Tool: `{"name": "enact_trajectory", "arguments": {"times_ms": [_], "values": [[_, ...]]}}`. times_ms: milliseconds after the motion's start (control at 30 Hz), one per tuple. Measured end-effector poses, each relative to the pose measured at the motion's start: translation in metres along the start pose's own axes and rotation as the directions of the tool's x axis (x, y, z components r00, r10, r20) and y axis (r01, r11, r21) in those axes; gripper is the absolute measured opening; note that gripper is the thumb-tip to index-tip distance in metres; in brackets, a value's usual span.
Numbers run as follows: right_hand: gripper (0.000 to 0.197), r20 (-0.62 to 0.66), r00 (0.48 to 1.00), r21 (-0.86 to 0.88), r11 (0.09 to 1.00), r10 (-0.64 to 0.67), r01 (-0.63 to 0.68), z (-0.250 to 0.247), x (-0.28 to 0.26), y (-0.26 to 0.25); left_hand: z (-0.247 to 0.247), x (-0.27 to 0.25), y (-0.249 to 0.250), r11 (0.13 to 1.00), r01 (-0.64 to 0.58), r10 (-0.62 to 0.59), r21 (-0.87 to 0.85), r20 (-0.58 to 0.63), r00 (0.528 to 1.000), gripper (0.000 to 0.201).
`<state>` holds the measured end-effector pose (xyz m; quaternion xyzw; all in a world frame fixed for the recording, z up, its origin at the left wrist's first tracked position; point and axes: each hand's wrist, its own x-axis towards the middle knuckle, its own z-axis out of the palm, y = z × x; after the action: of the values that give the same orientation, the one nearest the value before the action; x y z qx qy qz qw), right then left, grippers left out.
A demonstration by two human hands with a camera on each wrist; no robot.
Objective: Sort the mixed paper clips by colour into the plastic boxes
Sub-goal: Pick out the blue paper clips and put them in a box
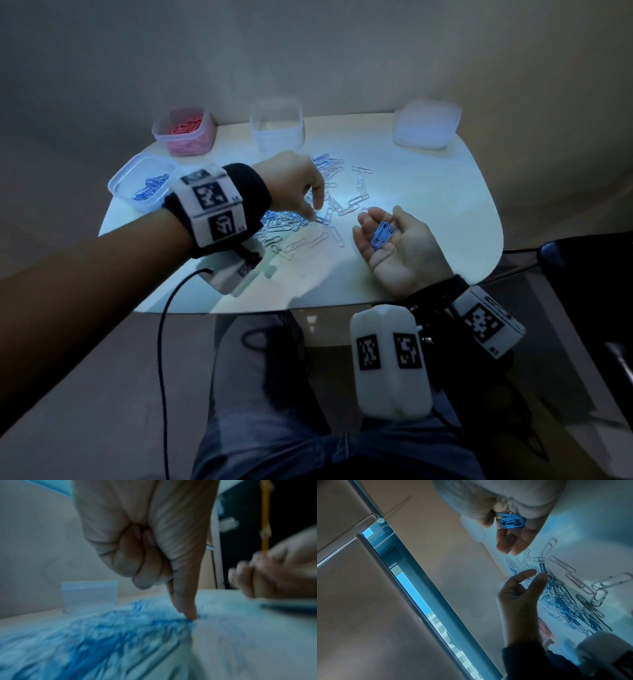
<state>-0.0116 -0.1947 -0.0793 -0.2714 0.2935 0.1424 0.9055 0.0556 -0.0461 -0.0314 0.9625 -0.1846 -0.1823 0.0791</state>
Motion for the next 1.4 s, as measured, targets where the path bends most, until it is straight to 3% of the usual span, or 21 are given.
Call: {"name": "enact_trajectory", "arguments": {"times_ms": [267,433,533,733,867,967,1067,1167,1233,1400], "values": [[0.041,0.006,1.000,-0.015,1.000,-0.004,0.004,-0.008,-0.002,0.000,0.012,0.007,-0.006,0.999,-0.025,0.026,0.043,-0.016,1.000,0.011],[0.042,-0.001,1.000,-0.032,0.999,-0.017,0.017,-0.008,-0.001,0.000,0.010,0.012,0.000,0.998,-0.017,0.012,0.061,0.096,0.995,0.007],[0.041,-0.004,1.000,-0.038,0.999,-0.022,0.021,-0.006,-0.002,-0.001,0.003,0.015,-0.004,0.999,0.032,-0.027,-0.027,0.163,0.986,0.015],[0.037,-0.009,1.000,-0.121,0.993,-0.003,0.002,0.008,0.001,0.006,-0.027,0.000,-0.002,0.951,0.038,-0.019,-0.308,0.064,0.998,0.010],[0.044,0.069,0.995,-0.159,0.986,0.067,-0.055,0.025,0.000,0.013,-0.021,-0.008,0.019,0.928,-0.005,0.069,-0.373,0.158,0.985,0.008],[0.045,0.081,0.993,-0.104,0.992,0.084,-0.076,0.025,0.001,0.011,-0.023,-0.010,0.017,0.925,0.013,0.036,-0.380,0.124,0.992,0.016],[0.039,0.028,0.998,-0.053,0.997,0.053,-0.052,0.017,0.001,0.005,-0.026,-0.008,-0.001,0.987,0.049,-0.055,-0.153,-0.031,0.998,0.020],[0.038,0.022,0.999,-0.050,0.998,0.043,-0.042,0.012,0.000,0.003,-0.008,-0.010,-0.009,0.991,-0.003,-0.001,0.135,0.035,0.999,0.025],[0.038,0.026,0.999,-0.058,0.997,0.046,-0.044,0.010,-0.001,0.003,0.004,-0.010,-0.008,0.983,-0.044,0.031,0.177,0.079,0.996,0.026],[0.039,0.016,0.999,-0.102,0.994,0.034,-0.033,0.008,-0.002,0.006,0.009,-0.010,-0.006,0.959,-0.058,0.043,0.277,0.060,0.997,0.019]]}}
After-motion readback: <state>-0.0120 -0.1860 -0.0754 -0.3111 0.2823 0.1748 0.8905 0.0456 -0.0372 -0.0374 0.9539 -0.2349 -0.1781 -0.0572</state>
